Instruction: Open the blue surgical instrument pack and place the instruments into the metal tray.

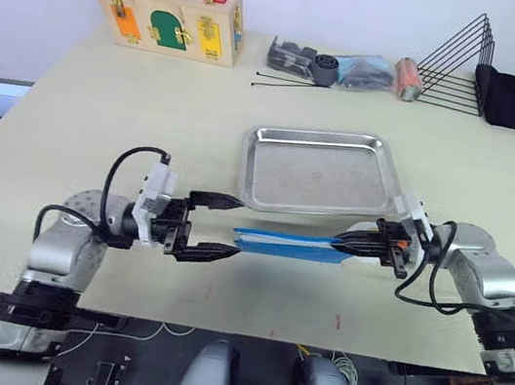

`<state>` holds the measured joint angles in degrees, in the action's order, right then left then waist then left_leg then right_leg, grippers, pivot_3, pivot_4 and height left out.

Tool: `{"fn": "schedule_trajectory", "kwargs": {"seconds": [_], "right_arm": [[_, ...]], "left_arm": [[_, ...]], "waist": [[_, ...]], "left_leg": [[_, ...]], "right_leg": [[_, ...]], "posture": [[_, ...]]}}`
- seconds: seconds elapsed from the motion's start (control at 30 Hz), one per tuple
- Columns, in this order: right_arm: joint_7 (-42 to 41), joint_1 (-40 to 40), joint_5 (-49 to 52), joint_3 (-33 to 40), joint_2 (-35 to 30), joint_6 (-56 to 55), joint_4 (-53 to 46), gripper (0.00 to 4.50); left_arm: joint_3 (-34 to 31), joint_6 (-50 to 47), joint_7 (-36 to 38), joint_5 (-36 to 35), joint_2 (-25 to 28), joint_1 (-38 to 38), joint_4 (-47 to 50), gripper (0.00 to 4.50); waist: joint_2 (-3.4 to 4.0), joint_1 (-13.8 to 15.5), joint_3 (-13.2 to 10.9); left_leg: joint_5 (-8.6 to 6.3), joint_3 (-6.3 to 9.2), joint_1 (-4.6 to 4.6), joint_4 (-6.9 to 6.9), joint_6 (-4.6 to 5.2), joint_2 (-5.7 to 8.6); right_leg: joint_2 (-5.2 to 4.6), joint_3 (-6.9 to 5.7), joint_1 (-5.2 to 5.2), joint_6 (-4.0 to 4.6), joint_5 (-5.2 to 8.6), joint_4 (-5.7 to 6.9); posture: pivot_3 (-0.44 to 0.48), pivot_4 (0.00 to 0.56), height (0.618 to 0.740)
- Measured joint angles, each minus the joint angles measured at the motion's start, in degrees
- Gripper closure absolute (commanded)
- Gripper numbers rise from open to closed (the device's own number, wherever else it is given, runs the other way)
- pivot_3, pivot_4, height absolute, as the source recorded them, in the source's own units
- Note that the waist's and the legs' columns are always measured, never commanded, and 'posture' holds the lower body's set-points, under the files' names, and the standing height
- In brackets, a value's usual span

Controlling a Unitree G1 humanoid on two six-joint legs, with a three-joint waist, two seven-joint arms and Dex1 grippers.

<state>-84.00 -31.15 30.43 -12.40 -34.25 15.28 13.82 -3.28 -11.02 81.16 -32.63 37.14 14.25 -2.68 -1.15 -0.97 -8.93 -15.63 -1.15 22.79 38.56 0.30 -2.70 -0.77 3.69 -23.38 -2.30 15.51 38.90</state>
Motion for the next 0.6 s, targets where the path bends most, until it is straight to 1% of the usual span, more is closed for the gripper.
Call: {"fn": "schedule_trajectory", "kwargs": {"seconds": [0.13, 0.3, 0.33, 0.37, 0.47, 0.5, 0.53, 0.57, 0.6], "right_arm": [[-0.72, -0.53, -1.14, 0.96, 1.06, -0.65, 1.4, 4.33], [-0.73, -1.26, -2.38, 1.8, 2.02, -1.12, 2.5, 4.33], [-0.72, -1.29, -2.71, 2.03, 2.17, -1.36, 2.64, 4.5], [-0.72, -1.32, -2.8, 2.09, 2.23, -1.59, 2.76, 4.5], [-0.73, -1.32, -3.31, 2.28, 2.51, -2.04, 2.96, 4.5], [-0.73, -1.32, -3.35, 2.3, 2.56, -2.12, 2.96, 4.5], [-0.73, -1.32, -3.44, 2.3, 2.62, -2.2, 2.96, 4.5], [-0.71, -1.31, -3.51, 2.4, 2.7, -2.27, 2.98, 4.5], [-0.71, -1.31, -3.54, 2.5, 2.75, -2.29, 2.98, 4.5]], "left_arm": [[2.24, 1.83, 0.5, 1.92, -2.67, 0.52, -4.01, 0.0], [3.92, 4.21, 1.72, 3.58, -4.54, 1.7, -8.29, 0.0], [3.9, 4.31, 2.14, 3.65, -4.64, 2.07, -9.06, 0.52], [3.89, 4.32, 2.3, 3.65, -4.66, 2.23, -9.3, 0.76], [3.82, 4.29, 2.6, 3.56, -5.07, 2.96, -9.44, 2.23], [3.8, 4.27, 2.6, 3.49, -5.16, 2.99, -9.44, 2.53], [3.79, 4.25, 2.59, 3.31, -5.33, 3.04, -9.44, 3.03], [3.77, 4.25, 2.57, 3.23, -5.6, 3.11, -9.45, 3.4], [3.76, 4.25, 2.56, 3.22, -5.68, 3.15, -9.46, 3.69]], "waist": [[0.0, 0.02, 0.0], [0.0, -0.03, 0.0], [0.0, 0.0, 0.0], [0.0, 0.01, 0.0], [0.0, -0.01, 0.0], [0.0, -0.03, 0.0], [0.0, -0.04, 0.0], [0.0, -0.05, 0.0], [0.0, -0.04, 0.0]], "left_leg": [[0.0, 0.01, 0.0, 0.0, 0.0, 0.0], [0.0, 0.01, 0.0, 0.0, 0.0, 0.01], [0.0, 0.02, 0.0, 0.0, 0.0, 0.0], [0.0, 0.02, 0.0, 0.0, 0.0, 0.01], [0.0, 0.0, 0.0, 0.0, 0.0, 0.01], [0.0, 0.01, 0.0, 0.0, 0.0, 0.0], [0.0, 0.02, 0.0, 0.0, 0.0, 0.0], [0.0, 0.02, 0.0, 0.0, 0.0, 0.0], [0.0, 0.02, 0.0, 0.0, 0.0, 0.0]], "right_leg": [[-0.01, 0.0, 0.0, 0.0, 0.0, 0.0], [0.0, 0.0, 0.0, 0.0, 0.0, 0.01], [0.0, -0.01, 0.0, 0.0, 0.0, 0.01], [0.0, -0.01, 0.0, 0.0, 0.0, 0.01], [-0.02, 0.0, 0.0, 0.0, -0.01, 0.01], [-0.01, 0.0, 0.0, 0.0, 0.0, 0.02], [-0.01, 0.0, 0.0, 0.0, 0.0, 0.02], [-0.01, -0.01, 0.0, 0.0, -0.01, 0.02], [-0.01, -0.01, 0.0, 0.0, 0.0, 0.02]], "posture": [[0.0, 0.15, 0.74], [0.0, 0.15, 0.74], [0.0, 0.15, 0.74], [0.0, 0.15, 0.74], [0.0, 0.15, 0.74], [0.0, 0.15, 0.74], [0.0, 0.15, 0.74], [0.0, 0.15, 0.74], [0.0, 0.15, 0.74]]}}
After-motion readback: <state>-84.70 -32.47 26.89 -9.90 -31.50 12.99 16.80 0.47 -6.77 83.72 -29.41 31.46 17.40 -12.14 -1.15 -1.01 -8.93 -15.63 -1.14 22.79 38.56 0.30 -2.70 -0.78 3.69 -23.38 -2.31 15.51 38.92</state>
